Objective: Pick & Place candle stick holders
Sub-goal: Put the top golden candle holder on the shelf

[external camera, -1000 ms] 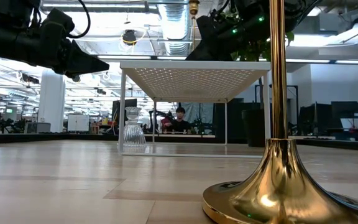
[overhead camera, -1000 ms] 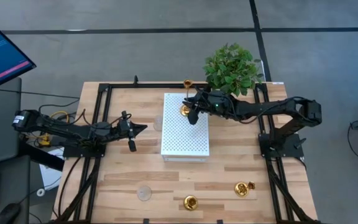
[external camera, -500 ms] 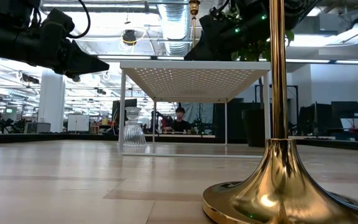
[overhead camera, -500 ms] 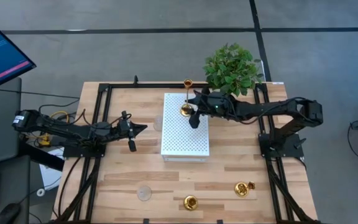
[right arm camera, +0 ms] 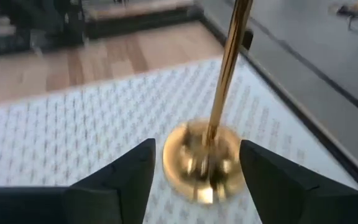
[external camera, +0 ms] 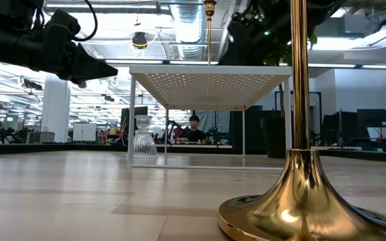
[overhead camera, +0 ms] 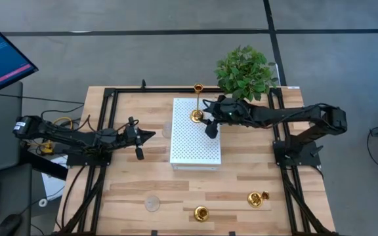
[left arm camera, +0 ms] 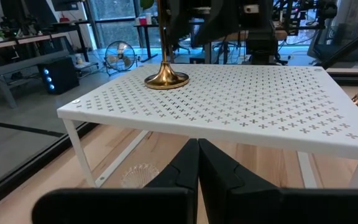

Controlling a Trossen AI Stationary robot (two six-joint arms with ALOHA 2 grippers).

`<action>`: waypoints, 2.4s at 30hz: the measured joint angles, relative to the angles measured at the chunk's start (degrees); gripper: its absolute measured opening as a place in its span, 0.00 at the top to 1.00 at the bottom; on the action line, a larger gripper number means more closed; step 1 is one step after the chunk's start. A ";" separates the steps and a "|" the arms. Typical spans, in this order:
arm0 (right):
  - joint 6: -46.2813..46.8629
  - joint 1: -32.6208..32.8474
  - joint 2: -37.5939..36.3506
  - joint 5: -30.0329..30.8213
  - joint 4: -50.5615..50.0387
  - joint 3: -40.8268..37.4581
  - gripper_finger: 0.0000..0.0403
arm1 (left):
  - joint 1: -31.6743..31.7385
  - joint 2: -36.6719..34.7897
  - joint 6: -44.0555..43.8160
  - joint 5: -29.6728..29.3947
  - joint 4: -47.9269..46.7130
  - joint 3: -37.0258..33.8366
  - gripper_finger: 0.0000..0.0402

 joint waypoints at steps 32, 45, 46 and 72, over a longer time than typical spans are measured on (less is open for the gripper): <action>-1.13 1.51 4.70 4.98 5.36 0.01 1.00 | 0.00 0.00 0.02 0.22 0.00 0.00 0.98; -1.47 1.44 4.94 6.22 6.83 0.02 1.00 | -0.02 0.00 0.02 0.26 -0.02 0.00 0.98; -1.47 1.44 4.94 6.24 7.08 0.02 1.00 | -0.02 0.00 0.02 0.26 -0.02 0.00 0.98; 2.26 1.49 5.51 6.18 2.58 0.02 1.00 | 0.00 0.00 0.02 0.24 -0.02 0.00 0.98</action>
